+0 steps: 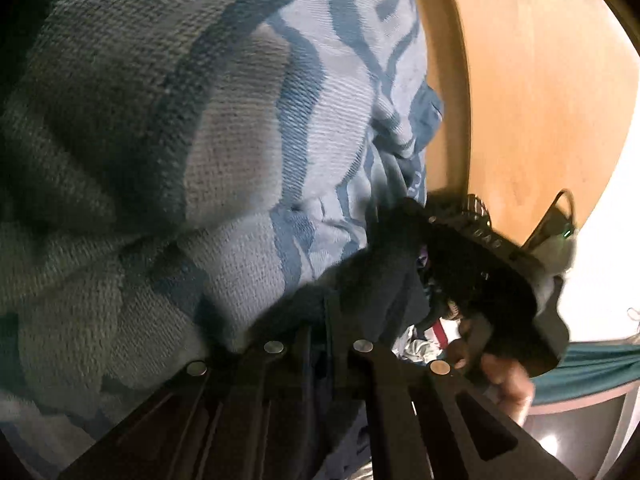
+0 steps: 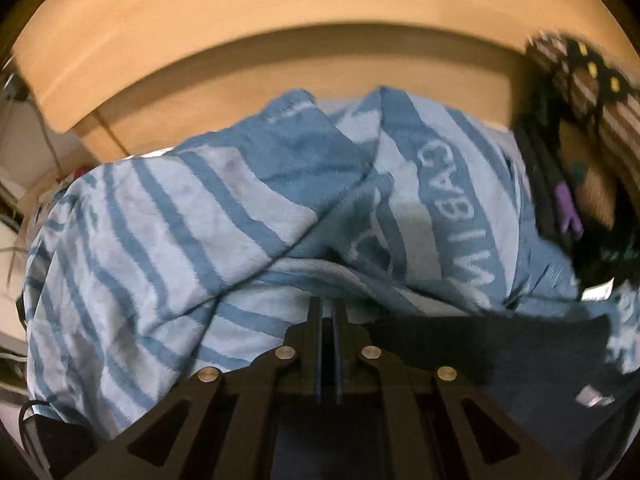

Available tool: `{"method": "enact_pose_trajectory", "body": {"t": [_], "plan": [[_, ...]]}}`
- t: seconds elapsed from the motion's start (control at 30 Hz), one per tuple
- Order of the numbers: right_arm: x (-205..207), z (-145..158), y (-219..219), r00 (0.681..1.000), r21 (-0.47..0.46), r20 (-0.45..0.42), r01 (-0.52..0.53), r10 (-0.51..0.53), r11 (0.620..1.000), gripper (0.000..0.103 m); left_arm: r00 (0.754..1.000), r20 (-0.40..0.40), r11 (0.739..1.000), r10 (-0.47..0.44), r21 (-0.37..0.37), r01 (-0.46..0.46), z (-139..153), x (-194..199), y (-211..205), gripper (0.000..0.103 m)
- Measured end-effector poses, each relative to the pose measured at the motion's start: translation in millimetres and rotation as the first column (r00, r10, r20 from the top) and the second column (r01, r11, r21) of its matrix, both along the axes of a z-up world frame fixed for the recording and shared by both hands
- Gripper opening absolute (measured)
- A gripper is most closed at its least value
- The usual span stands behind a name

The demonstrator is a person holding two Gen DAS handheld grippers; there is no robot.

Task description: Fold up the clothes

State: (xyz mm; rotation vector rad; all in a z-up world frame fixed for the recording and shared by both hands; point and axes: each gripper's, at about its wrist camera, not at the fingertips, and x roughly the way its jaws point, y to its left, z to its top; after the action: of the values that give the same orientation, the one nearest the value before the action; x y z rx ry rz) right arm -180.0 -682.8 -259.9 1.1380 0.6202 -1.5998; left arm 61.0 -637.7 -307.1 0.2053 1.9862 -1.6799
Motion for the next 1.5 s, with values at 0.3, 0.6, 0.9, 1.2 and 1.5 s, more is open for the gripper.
{"method": "enact_pose_trajectory", "body": {"t": [0.3,0.6,0.9,1.2,1.5], "plan": [[-32,43,66,0.984,-0.157,0.138,0.137,-0.115,0.978,0.047,1.0,-0.016,1.0,-0.004,-0.014,0.003,4,0,6,0.006],[-20,46,145,0.98,-0.146,0.161,0.144,-0.12,0.979,0.049,0.991,-0.125,0.999,0.043,-0.027,-0.047,16,18,14,0.05],[-18,2,174,0.933,-0.103,0.298,0.243,-0.204,0.964,0.047,0.966,-0.257,0.999,-0.037,0.026,0.045,7,6,14,0.05],[-15,-8,183,0.922,-0.112,0.31,0.276,-0.23,0.955,0.048,0.955,-0.297,1.0,-0.014,-0.004,0.013,5,4,17,0.05],[-5,-10,181,0.938,-0.107,0.289,0.232,-0.193,0.967,0.048,0.967,-0.23,0.993,0.113,0.007,-0.114,-1,24,10,0.05]]}}
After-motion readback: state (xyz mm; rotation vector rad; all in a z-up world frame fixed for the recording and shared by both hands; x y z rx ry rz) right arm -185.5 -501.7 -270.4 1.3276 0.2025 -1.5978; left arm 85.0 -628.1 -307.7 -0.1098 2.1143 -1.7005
